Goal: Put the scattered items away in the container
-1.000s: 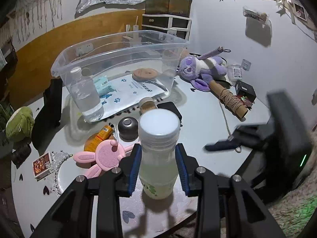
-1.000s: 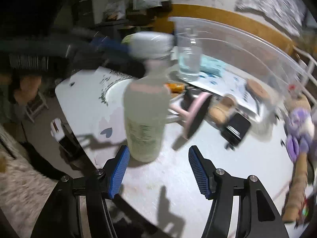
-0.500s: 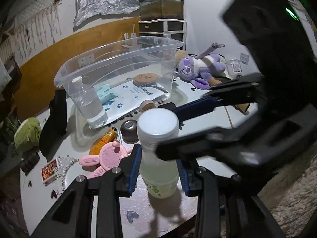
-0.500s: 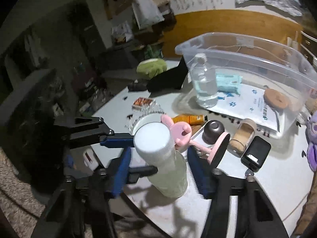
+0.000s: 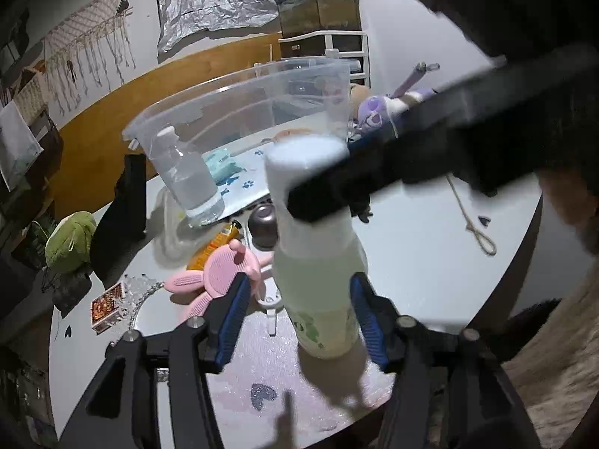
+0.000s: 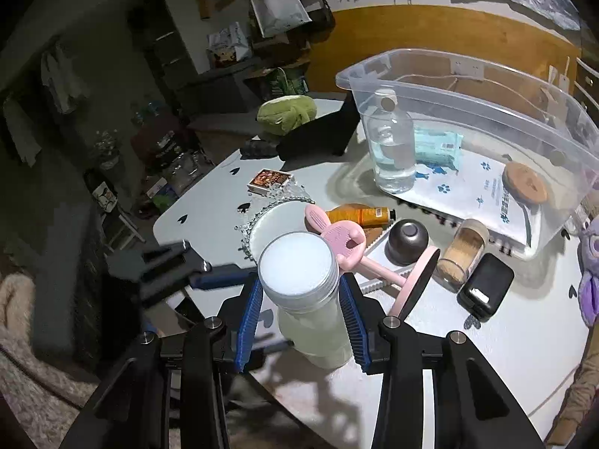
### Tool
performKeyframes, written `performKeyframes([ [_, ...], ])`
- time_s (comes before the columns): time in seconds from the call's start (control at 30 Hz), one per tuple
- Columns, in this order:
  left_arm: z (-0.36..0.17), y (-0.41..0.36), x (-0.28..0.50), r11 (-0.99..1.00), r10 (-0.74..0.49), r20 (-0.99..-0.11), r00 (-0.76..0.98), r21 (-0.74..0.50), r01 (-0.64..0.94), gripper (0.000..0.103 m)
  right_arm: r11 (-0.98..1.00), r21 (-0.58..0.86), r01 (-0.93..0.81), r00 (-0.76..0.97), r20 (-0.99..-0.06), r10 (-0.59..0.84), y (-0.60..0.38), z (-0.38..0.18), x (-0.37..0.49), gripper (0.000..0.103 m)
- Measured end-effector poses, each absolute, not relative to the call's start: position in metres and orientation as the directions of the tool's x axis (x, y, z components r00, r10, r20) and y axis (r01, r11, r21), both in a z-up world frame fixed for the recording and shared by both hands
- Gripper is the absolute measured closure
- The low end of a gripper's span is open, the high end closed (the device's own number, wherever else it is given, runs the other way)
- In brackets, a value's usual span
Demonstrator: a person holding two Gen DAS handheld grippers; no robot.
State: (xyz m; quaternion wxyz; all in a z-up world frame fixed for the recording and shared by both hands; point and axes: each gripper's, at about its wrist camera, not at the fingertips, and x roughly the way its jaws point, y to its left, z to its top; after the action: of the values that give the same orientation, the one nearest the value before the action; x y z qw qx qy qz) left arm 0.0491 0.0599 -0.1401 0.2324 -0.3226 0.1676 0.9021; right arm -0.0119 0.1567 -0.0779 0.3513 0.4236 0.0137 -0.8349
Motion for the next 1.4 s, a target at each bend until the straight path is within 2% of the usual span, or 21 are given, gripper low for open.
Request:
performKeyframes([
  [0.2, -0.172, 0.077, 0.052, -0.817, 0.301, -0.640, -0.707, 0.210, -0.537, 0.045, -0.777, 0.289, 0.560, -0.382, -0.742, -0.551, 0.159, -0.075, -0.017, 0.061],
  [0.33, -0.190, 0.084, 0.051, -0.809, 0.284, -0.612, -0.738, 0.261, -0.527, 0.041, -0.799, 0.287, 0.528, -0.378, -0.763, -0.524, 0.161, -0.072, -0.023, 0.061],
  [0.43, -0.200, 0.091, 0.051, -0.796, 0.264, -0.614, -0.744, 0.297, -0.527, 0.045, -0.820, 0.275, 0.502, -0.382, -0.780, -0.495, 0.161, -0.069, -0.030, 0.061],
  [0.83, -0.206, 0.091, 0.052, -0.797, 0.259, -0.603, -0.754, 0.307, -0.520, 0.048, -0.869, 0.264, 0.418, -0.367, -0.826, -0.428, 0.152, -0.082, -0.035, 0.061],
  [1.07, -0.203, 0.089, 0.045, -0.808, 0.268, -0.628, -0.731, 0.267, -0.526, 0.049, -0.884, 0.176, 0.433, -0.395, -0.845, -0.361, 0.138, -0.082, -0.036, 0.063],
  [1.17, -0.200, 0.089, 0.044, -0.811, 0.258, -0.621, -0.740, 0.277, -0.515, 0.057, -0.884, 0.131, 0.450, -0.417, -0.844, -0.338, 0.132, -0.079, -0.035, 0.063],
  [1.23, -0.196, 0.090, 0.044, -0.809, 0.245, -0.606, -0.757, 0.302, -0.504, 0.077, -0.885, 0.087, 0.458, -0.443, -0.841, -0.312, 0.129, -0.077, -0.033, 0.063],
  [1.3, -0.188, 0.091, 0.042, -0.803, 0.234, -0.587, -0.775, 0.332, -0.495, 0.086, -0.893, 0.060, 0.445, -0.476, -0.829, -0.293, 0.132, -0.069, -0.034, 0.063],
  [1.4, -0.171, 0.092, 0.037, -0.798, 0.246, -0.549, -0.799, 0.354, -0.488, 0.086, -0.907, 0.071, 0.415, -0.514, -0.804, -0.298, 0.140, -0.049, -0.039, 0.063],
])
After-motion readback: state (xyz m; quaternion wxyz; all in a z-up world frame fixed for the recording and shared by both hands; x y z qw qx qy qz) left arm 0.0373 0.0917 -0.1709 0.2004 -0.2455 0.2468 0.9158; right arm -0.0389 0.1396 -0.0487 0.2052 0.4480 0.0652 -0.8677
